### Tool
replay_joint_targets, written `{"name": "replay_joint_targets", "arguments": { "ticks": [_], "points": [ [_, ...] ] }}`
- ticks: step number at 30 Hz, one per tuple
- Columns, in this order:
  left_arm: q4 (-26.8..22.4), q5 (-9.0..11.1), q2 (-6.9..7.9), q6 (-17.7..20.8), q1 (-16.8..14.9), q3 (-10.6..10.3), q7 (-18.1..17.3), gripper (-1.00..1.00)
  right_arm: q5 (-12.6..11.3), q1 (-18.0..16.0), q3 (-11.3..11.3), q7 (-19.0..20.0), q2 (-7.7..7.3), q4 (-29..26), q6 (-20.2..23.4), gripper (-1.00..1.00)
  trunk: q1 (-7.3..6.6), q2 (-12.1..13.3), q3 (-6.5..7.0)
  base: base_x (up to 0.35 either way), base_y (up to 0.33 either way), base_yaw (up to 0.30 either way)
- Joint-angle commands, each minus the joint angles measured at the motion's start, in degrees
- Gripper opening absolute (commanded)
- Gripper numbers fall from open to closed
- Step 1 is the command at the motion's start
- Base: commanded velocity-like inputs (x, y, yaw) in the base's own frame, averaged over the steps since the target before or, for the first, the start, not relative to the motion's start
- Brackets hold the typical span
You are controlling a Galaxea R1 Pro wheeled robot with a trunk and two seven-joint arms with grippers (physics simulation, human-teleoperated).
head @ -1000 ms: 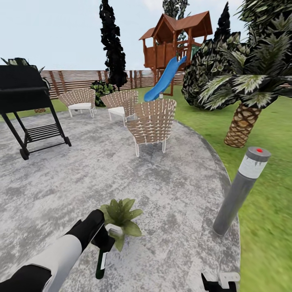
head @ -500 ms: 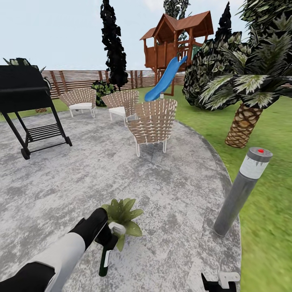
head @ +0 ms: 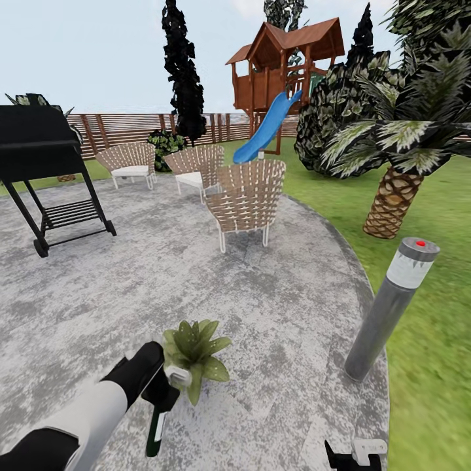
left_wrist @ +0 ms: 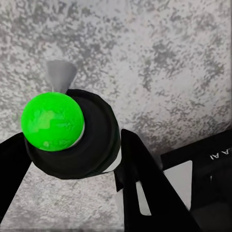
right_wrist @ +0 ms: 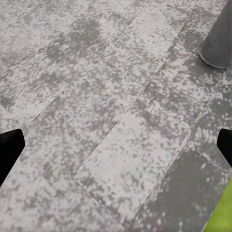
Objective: Pick up the pesticide atomizer in the garden and spray insectifuge to fully cover both potted plants in the garden.
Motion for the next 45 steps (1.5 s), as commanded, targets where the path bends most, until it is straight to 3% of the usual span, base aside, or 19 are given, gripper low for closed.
{"name": "replay_joint_targets", "arguments": {
  "ticks": [1,6,15,30,39,45],
  "points": [
    [0.5,-0.6,-0.05,0.0,0.0,-0.2,-0.6,-1.00,0.2,0.0,-0.5,0.4,0.02,0.0,-0.2,1.00,-0.01,0.0,-0.05,0.000,0.000,0.000],
    [2.6,-0.8,-0.28,0.0,0.0,-0.4,-0.6,-1.00,0.2,0.0,-0.5,0.4,0.03,0.0,-0.2,1.00,-0.01,0.0,-0.05,0.000,0.000,0.000],
    [2.1,-0.8,-0.09,0.3,-1.3,-0.1,-0.7,-1.00,0.2,0.0,-0.5,0.4,0.05,0.0,-0.2,1.00,-0.01,0.0,-0.05,0.000,0.000,0.000],
    [2.3,-0.8,0.57,0.0,-0.3,-0.1,-0.6,-1.00,0.2,0.0,-0.5,0.4,0.02,0.1,-0.2,1.00,-0.01,0.0,-0.05,0.000,0.000,0.000],
    [1.7,-0.8,0.10,0.2,-1.6,0.1,-0.6,-1.00,0.3,0.0,-0.5,0.5,-0.11,0.1,-0.2,1.00,-0.01,0.0,-0.05,0.132,0.000,0.000],
    [1.7,-0.8,1.05,0.1,-1.5,0.0,-0.6,-1.00,0.5,0.0,-0.4,0.5,-0.16,0.1,-0.1,1.00,-0.01,0.0,-0.05,0.016,0.000,0.000]
  ]
}}
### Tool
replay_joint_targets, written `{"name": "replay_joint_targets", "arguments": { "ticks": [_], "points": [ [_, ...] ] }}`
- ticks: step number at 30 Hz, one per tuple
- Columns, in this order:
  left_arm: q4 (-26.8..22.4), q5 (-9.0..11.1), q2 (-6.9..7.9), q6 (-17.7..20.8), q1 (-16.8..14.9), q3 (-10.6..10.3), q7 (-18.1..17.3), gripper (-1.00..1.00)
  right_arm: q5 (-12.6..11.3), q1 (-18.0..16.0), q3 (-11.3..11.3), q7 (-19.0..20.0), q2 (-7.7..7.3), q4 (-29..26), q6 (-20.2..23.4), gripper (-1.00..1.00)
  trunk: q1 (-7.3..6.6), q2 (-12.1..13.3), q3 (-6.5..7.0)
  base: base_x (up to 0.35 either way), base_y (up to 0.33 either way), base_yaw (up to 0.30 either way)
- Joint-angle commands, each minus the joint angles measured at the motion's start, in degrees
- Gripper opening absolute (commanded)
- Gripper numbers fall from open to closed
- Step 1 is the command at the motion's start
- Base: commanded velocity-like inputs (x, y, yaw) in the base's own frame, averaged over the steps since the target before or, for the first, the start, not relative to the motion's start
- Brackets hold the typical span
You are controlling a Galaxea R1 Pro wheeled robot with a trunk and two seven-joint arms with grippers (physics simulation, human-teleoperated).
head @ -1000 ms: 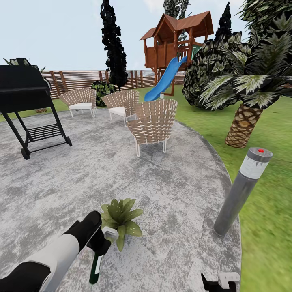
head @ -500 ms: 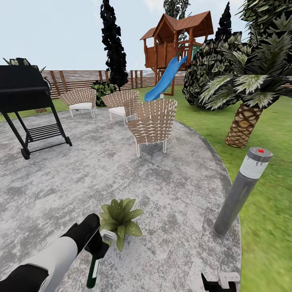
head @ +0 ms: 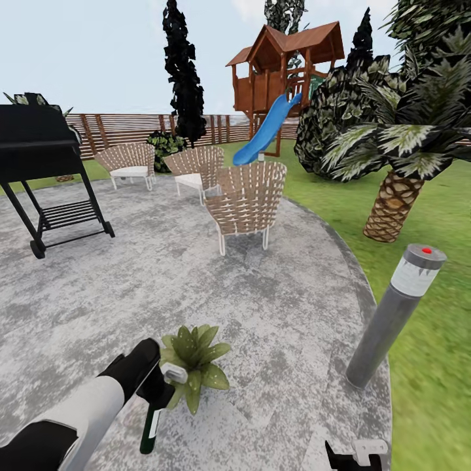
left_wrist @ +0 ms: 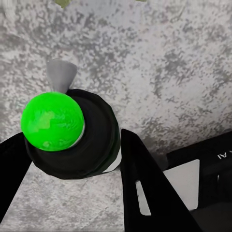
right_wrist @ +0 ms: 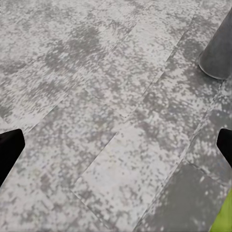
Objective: Pick up the pesticide atomizer in the garden and spray insectifuge to fully cover both potted plants in the garden.
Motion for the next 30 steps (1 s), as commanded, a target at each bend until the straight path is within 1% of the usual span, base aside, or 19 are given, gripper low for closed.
{"name": "replay_joint_targets", "arguments": {
  "ticks": [1,3,11,15,17,21,24,26,30],
  "points": [
    [-0.1,-0.5,0.15,0.1,0.1,-0.2,-0.6,-1.00,0.2,0.0,-0.5,0.4,0.03,0.0,-0.2,1.00,-0.01,0.0,-0.05,0.001,0.000,0.000],
    [-0.1,-0.5,0.24,0.0,0.4,-0.2,-0.5,-1.00,0.2,0.0,-0.5,0.4,0.03,0.0,-0.2,1.00,-0.01,0.0,-0.05,-0.063,0.053,0.000],
    [-0.2,-0.5,0.28,-0.1,0.4,-0.1,-0.5,-1.00,0.2,0.0,-0.5,0.4,0.11,0.0,-0.2,1.00,-0.01,0.0,-0.05,-0.154,0.182,0.000],
    [-0.3,-0.5,-0.43,0.1,-0.3,-0.1,-0.5,-1.00,0.2,-0.1,-0.5,0.4,0.12,0.0,-0.2,1.00,-0.01,0.0,-0.05,-0.013,0.017,0.000],
    [-1.2,-0.5,-0.81,0.2,-1.3,-0.1,-0.5,-1.00,0.2,-0.1,-0.5,0.4,0.12,0.0,-0.2,1.00,-0.01,0.0,-0.05,-0.002,0.002,0.000],
    [-1.7,-0.3,-0.86,0.3,-4.1,-0.1,-0.6,-1.00,0.2,0.0,-0.5,0.3,0.12,0.0,-0.2,1.00,-0.01,0.0,-0.05,0.000,0.000,0.000],
    [-1.5,-0.3,-0.92,0.3,-4.9,0.0,-0.6,-1.00,0.2,0.0,-0.5,0.4,0.12,0.0,-0.2,1.00,-0.01,0.0,-0.05,0.000,0.000,0.000],
    [-1.3,-0.3,-0.67,0.3,-4.6,-0.2,-0.6,-1.00,0.2,-0.1,-0.5,0.4,0.12,0.0,-0.2,1.00,-0.01,0.0,-0.05,0.000,0.000,0.000],
    [-0.9,-0.4,0.33,0.2,-3.7,-0.4,-0.6,-1.00,0.2,0.0,-0.5,0.4,0.12,0.0,-0.2,1.00,-0.01,0.0,-0.05,0.000,0.000,0.000]
  ]
}}
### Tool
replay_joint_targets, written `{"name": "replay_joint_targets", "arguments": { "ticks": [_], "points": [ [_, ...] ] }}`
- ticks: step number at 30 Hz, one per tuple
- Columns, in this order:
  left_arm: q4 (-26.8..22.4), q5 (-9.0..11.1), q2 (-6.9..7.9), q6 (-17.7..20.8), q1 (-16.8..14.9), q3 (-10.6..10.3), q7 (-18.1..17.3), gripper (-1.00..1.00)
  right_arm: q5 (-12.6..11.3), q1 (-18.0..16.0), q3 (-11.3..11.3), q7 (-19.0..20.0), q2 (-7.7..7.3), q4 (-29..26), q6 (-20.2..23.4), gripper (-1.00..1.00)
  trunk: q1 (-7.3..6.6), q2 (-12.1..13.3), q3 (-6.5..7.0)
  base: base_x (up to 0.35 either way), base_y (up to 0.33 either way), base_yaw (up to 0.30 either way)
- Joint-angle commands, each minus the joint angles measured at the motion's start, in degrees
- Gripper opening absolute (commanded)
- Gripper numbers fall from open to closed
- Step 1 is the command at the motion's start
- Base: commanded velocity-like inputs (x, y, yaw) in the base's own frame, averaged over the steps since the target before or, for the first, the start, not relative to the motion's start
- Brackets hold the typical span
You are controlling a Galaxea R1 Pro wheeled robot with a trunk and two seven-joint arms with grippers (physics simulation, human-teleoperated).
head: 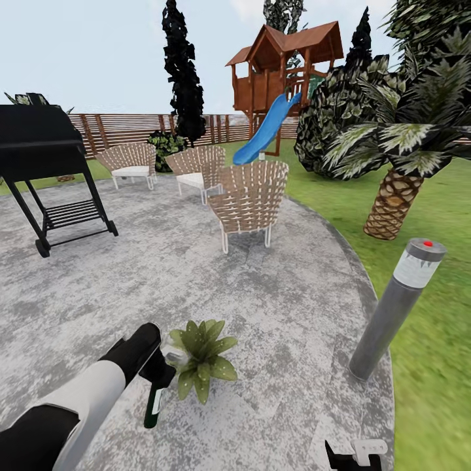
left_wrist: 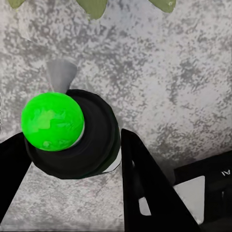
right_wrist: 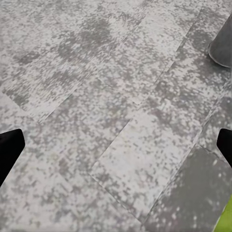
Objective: Pick up the pesticide atomizer in the garden and spray insectifuge to fully cover both potted plants in the garden.
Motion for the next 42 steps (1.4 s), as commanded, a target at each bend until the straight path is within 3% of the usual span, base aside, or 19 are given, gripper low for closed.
{"name": "replay_joint_targets", "arguments": {
  "ticks": [1,5,16,28,42],
  "points": [
    [-0.1,-0.3,0.31,0.1,0.3,-0.2,-0.6,-1.00,0.2,0.0,-0.5,0.4,0.03,0.0,-0.2,1.00,-0.01,0.0,-0.05,0.000,0.000,0.000],
    [0.0,-0.3,1.51,0.0,0.9,-0.1,-0.6,-1.00,0.2,0.0,-0.5,0.4,0.03,0.0,-0.2,1.00,-0.01,0.0,-0.05,0.000,0.000,0.000],
    [-0.9,-0.1,0.49,0.3,-0.8,0.3,-0.8,-1.00,0.2,0.0,-0.5,0.4,0.11,0.0,-0.2,1.00,-0.01,0.0,-0.05,0.000,0.000,0.000],
    [1.1,-0.4,1.86,-0.1,0.8,-0.1,-0.6,-1.00,0.1,0.0,-0.5,0.4,0.12,0.0,-0.3,1.00,-0.01,0.0,-0.05,-0.020,0.045,-0.004],
    [1.3,-0.4,1.90,0.1,1.0,-0.2,-0.5,-1.00,0.1,0.0,-0.5,0.4,0.12,0.0,-0.2,1.00,-0.01,0.0,-0.05,-0.228,0.241,-0.276]
  ]
}}
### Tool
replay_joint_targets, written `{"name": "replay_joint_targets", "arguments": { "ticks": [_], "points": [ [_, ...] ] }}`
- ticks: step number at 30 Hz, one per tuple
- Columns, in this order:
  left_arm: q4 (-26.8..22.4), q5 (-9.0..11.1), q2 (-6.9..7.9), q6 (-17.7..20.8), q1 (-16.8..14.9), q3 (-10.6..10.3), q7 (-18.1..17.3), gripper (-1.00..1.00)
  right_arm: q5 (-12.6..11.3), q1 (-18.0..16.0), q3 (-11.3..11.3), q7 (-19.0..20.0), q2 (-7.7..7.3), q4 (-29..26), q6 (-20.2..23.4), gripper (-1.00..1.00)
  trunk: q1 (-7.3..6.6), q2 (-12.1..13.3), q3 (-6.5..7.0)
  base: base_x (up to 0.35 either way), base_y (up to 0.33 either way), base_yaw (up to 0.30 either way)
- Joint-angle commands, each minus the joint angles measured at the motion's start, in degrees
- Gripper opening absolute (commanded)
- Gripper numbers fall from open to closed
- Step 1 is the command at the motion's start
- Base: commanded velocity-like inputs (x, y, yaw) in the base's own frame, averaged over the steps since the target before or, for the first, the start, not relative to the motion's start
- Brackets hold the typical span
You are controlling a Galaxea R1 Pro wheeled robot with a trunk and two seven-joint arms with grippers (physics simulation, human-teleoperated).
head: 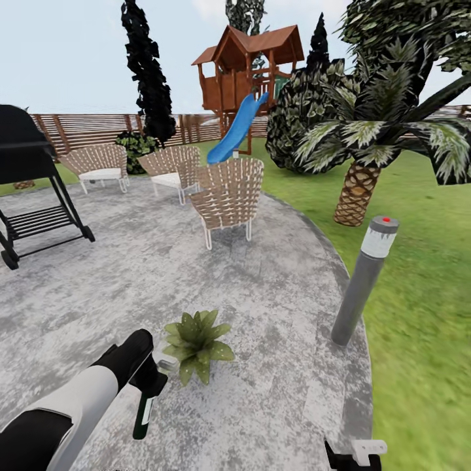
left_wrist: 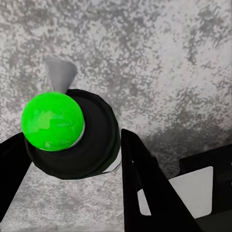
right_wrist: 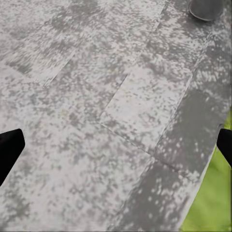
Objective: Pick up the pesticide atomizer in the garden and spray insectifuge to fully cover both potted plants in the garden.
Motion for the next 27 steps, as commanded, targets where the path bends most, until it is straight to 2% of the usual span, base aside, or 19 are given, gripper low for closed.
{"name": "replay_joint_targets", "arguments": {
  "ticks": [1,4,10,15,21,27],
  "points": [
    [-0.1,-0.5,0.12,0.1,0.0,-0.2,-0.6,-1.00,0.2,-0.1,-0.5,0.4,0.04,0.0,-0.2,1.00,-0.04,0.0,-0.05,-0.268,0.224,-0.174],
    [-0.1,-0.5,0.28,0.1,0.0,-0.1,-0.6,-1.00,0.2,-0.1,-0.5,0.4,0.04,0.0,-0.2,1.00,-0.04,0.0,-0.05,-0.223,0.250,-0.076],
    [-0.3,-0.6,0.45,0.0,0.0,-0.1,-0.3,-1.00,0.3,-0.1,-0.5,0.5,0.04,0.0,-0.2,1.00,-0.04,0.0,-0.05,-0.021,0.323,-0.006],
    [-0.7,-0.5,-0.05,0.0,0.0,-0.2,2.0,-1.00,0.3,-0.1,-0.5,0.4,0.04,0.0,-0.2,1.00,-0.04,0.0,-0.05,0.132,0.319,0.000],
    [-0.4,-0.4,-0.36,0.1,0.0,0.3,2.4,-1.00,0.1,-0.1,-0.6,0.4,0.04,-0.1,-0.2,1.00,-0.04,0.0,-0.05,0.143,0.310,-0.012],
    [-0.3,0.0,-0.36,0.0,0.0,0.4,2.1,-1.00,0.1,-0.1,-0.6,0.4,0.04,0.0,-0.1,1.00,-0.04,0.0,-0.10,-0.016,0.327,-0.257]
  ]
}}
